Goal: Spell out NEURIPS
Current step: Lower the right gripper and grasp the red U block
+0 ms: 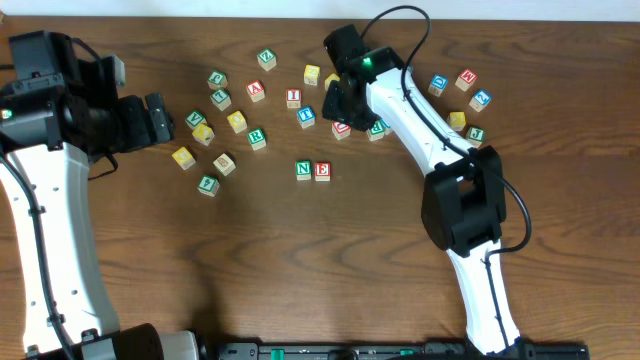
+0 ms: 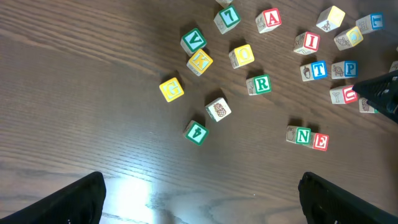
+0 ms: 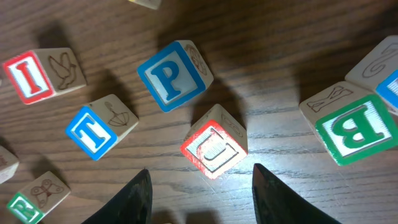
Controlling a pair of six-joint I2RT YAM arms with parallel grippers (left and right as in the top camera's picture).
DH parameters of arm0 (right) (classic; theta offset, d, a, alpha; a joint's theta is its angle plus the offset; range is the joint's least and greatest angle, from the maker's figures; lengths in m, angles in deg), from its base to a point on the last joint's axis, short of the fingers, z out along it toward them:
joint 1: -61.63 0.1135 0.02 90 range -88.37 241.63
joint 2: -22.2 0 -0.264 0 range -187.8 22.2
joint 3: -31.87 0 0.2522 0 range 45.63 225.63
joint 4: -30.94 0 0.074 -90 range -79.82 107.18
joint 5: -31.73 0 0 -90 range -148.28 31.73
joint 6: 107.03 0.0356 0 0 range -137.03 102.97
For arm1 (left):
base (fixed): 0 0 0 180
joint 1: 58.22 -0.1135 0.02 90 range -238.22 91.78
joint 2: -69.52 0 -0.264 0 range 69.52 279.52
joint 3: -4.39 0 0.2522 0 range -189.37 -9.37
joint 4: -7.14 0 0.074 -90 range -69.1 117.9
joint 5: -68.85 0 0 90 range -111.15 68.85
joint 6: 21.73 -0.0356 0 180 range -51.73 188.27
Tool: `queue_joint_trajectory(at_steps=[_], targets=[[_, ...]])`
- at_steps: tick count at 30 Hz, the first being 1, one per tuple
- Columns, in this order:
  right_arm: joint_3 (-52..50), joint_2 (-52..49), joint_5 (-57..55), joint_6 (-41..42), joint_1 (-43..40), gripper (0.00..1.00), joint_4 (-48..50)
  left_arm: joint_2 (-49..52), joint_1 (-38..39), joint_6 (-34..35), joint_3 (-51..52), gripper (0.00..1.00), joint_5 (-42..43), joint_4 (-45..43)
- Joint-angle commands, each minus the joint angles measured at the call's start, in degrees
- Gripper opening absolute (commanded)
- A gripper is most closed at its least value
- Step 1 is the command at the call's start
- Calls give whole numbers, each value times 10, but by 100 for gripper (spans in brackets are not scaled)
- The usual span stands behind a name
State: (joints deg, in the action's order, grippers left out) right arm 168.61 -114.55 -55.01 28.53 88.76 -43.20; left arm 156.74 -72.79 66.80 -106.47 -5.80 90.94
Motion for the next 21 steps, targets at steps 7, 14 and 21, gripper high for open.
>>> queue_joint_trajectory(at_steps=[7,14,21], targets=[[-13,7,-17,47,7,45,5,-4,-1,1,-13,98,7,0],[-35,7,-27,63,8,46,31,-4,-1,1,-13,98,7,0],[-82,7,-29,65,10,46,92,-4,-2,1,-13,98,7,0]])
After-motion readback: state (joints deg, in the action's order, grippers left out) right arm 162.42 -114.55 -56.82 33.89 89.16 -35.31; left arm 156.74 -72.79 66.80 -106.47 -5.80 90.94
